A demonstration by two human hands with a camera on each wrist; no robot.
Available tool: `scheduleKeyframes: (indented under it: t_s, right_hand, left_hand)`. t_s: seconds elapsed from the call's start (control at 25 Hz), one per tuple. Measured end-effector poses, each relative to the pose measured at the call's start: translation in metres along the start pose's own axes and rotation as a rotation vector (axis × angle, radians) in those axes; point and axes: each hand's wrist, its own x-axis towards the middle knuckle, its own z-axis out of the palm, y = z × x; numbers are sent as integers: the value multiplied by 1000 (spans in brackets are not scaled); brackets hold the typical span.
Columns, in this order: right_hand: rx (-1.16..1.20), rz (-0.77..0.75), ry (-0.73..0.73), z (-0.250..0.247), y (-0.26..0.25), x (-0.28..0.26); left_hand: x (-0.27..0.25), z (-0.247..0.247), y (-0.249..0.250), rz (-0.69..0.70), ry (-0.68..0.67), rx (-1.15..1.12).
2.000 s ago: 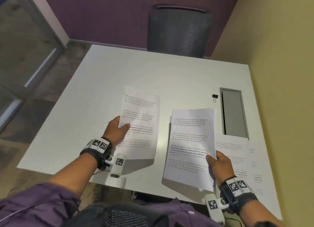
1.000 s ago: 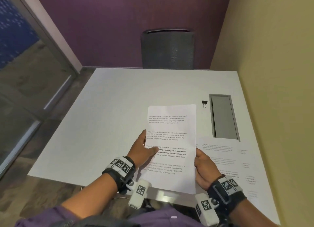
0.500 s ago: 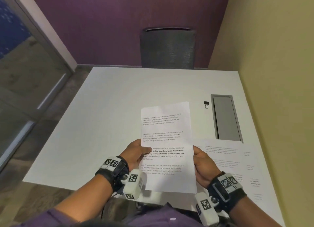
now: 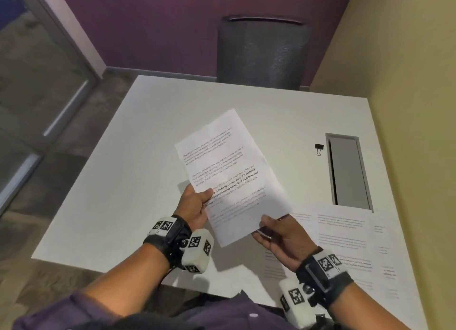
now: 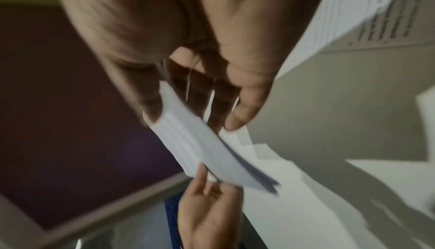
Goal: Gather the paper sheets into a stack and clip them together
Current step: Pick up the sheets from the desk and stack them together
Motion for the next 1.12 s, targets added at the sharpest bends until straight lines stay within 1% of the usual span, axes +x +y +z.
scheduleKeyframes:
  t_s: [0.04,0.12,0.2,0.32,0.36,0.4,0.44,0.48,0.52,0.56,0.6,0.64,0.68,0.72,0.8,0.88,0.92,1.0,1.04,1.12]
  right_hand:
    - [-64,-14,111,5,10,15]
    - [-91,-61,245,20,20,38]
    - [-154,-118,269,29,20,54]
    - [-433,-174,316,28,13,59]
    - [-537,-186,320,24,10,57]
    - [-637,-194,322,19,7,55]
    - [-708,-195,325,13,4,51]
    - [-744,-197,325,6,3,49]
    - [-769,-202,314,-3,4,49]
    - [-804,-210,289,-10,6,50]
    - [-860,-213,260,-15,10,51]
    - [-925,-211,236,-18,15,53]
    - [-981,-206,221,-18,20,55]
    - [-1026,-202,204,-16,24,57]
    - [-1061,-219,195,-15,31,58]
    - [-1076,-292,231,-16,34,59]
    - [-1090,-330,259,-17,37,57]
    - [-1094,-402,291,-19,45,57]
    - [-1085,-400,306,-18,52,57]
    - [-1080,-311,337,-17,64,58]
  left_hand:
    - [4,-3,1,1,7,-25]
    - [7,-5,1,-3,38,-43]
    - [12,-11,5,-9,87,-45]
    - [29,-38,25,8,136,-56]
    - [36,-51,36,34,176,-29]
    - [41,-64,48,71,213,32]
    - [47,-78,59,115,242,154]
    - [49,-91,68,164,233,326]
    - [53,-102,74,193,184,524]
    - [54,-108,76,192,111,709]
    - [55,-114,75,166,28,859]
    - [54,-116,69,134,-50,949]
    - [56,-119,61,114,-98,976]
    - [56,-120,55,113,-114,954]
    - [54,-119,47,151,-45,866]
    - [48,-118,46,221,73,837]
    - [45,-118,46,261,110,820]
    - [38,-117,44,337,118,779]
    - [34,-116,40,353,113,777]
    - [30,-115,27,311,90,804]
